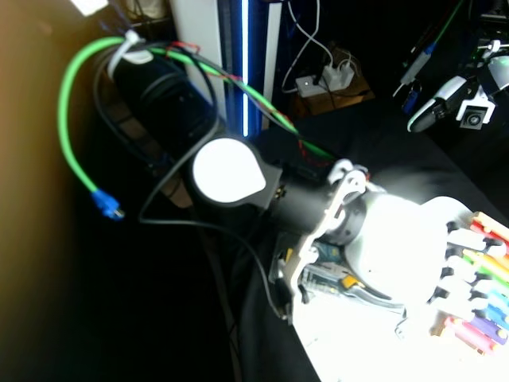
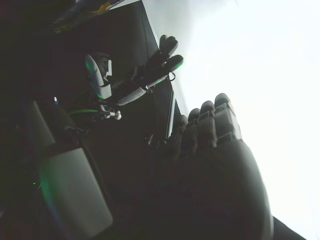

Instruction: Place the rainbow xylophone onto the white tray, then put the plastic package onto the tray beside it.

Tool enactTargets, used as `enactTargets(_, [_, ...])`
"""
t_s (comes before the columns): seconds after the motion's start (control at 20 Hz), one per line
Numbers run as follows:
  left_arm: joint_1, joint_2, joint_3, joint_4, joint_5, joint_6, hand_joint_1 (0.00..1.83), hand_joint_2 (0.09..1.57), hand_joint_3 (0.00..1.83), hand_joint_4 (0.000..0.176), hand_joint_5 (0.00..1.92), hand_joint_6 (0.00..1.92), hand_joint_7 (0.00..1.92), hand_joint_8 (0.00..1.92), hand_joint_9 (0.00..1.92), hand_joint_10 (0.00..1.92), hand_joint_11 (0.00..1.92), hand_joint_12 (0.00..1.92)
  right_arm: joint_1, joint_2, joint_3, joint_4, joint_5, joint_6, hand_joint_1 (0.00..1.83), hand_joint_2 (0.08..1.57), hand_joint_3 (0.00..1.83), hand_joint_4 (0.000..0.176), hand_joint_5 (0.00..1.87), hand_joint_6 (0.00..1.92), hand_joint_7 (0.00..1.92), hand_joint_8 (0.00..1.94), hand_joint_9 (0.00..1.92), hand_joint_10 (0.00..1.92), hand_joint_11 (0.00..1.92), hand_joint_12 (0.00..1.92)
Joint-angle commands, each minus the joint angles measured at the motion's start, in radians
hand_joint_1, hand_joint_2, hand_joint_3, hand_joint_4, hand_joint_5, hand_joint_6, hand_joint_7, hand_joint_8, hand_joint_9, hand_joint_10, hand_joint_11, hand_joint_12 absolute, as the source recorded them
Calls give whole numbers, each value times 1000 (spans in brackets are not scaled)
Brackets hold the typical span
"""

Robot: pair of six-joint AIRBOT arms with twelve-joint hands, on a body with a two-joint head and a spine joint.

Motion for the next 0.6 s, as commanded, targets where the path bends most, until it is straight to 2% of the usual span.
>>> enactTargets(0.0, [-6, 0, -2, -16, -126, -4, 907, 696, 4, 0, 0, 0, 0, 0, 0, 0, 0, 0, 15, 7, -7, 43, 63, 1, 689, 710, 0, 176, 0, 0, 94, 0, 103, 0, 0, 912])
enactTargets(0.15, [-6, 0, -2, -20, -127, -4, 900, 675, 0, 0, 0, 0, 0, 0, 0, 0, 0, 0, 15, 14, -18, 43, 72, 1, 665, 711, 0, 176, 0, 0, 99, 2, 105, 3, 0, 875])
enactTargets(0.25, [-5, 1, -2, -24, -129, -4, 901, 681, 0, 0, 0, 0, 0, 0, 0, 0, 0, 0, 15, 27, -28, 44, 77, 1, 633, 715, 0, 176, 0, 0, 72, 3, 70, 6, 0, 548])
enactTargets(0.45, [-2, 8, -2, -39, -137, -4, 871, 722, 15, 0, 0, 0, 0, 0, 0, 0, 0, 0, 15, 63, -50, 57, 105, 1, 522, 702, 0, 176, 0, 0, 139, 4, 139, 10, 0, 566])
enactTargets(0.5, [-2, 12, -2, -41, -139, -4, 857, 739, 21, 0, 0, 0, 0, 0, 0, 0, 0, 0, 15, 74, -56, 62, 113, 1, 509, 699, 0, 176, 0, 0, 117, 6, 130, 3, 0, 498])
enactTargets(0.55, [-2, 13, -2, -43, -141, -4, 863, 740, 19, 0, 0, 0, 0, 0, 0, 0, 0, 0, 15, 82, -60, 66, 119, 1, 539, 701, 0, 176, 0, 0, 108, 2, 131, 2, 0, 535])
